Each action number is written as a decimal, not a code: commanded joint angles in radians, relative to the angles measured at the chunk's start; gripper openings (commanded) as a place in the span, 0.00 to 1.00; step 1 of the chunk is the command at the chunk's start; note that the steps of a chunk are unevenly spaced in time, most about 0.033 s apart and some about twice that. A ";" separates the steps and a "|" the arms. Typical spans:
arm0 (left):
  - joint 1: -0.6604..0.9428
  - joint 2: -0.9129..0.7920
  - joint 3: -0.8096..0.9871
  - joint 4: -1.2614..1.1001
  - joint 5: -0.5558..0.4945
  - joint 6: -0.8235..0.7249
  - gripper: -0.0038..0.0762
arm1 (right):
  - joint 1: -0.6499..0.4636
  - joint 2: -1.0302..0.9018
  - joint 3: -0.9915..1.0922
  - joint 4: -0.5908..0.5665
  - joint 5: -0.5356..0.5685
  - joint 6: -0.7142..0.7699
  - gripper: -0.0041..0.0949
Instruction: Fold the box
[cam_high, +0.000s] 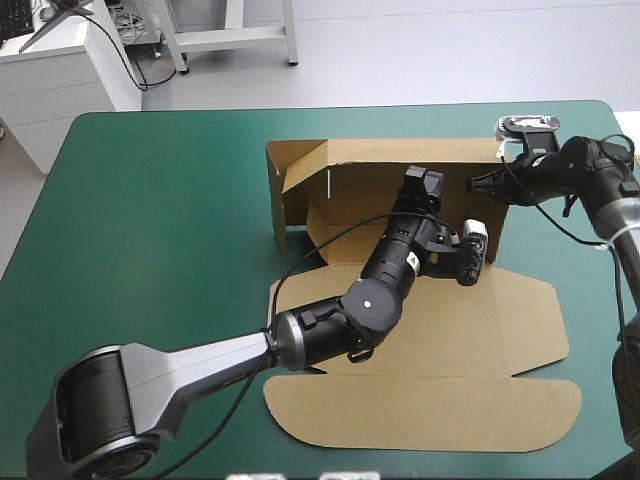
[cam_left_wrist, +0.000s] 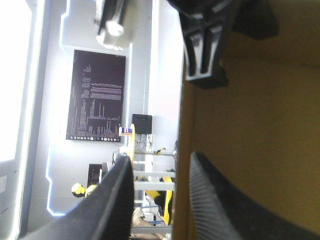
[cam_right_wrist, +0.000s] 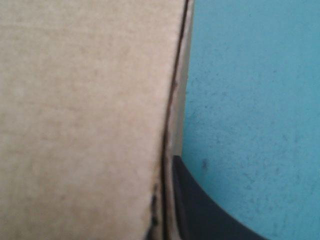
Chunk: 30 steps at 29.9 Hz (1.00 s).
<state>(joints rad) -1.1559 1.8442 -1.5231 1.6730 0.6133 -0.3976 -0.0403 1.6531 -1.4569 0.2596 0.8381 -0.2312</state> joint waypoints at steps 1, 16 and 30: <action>-0.020 -0.133 -0.044 0.032 0.058 -0.028 0.17 | 0.008 -0.039 -0.110 0.017 0.072 0.052 0.04; 0.464 -0.491 -0.044 -0.304 0.045 -0.232 0.04 | 0.089 0.003 -0.368 0.006 0.414 0.166 0.04; 1.133 -0.515 -0.044 -1.549 0.081 0.305 0.04 | 0.214 0.140 -0.366 -0.103 0.414 0.244 0.04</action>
<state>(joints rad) -0.0775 1.3604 -1.5320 0.3335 0.7459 -0.2117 0.1748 1.7976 -1.7944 0.1646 1.2460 0.0000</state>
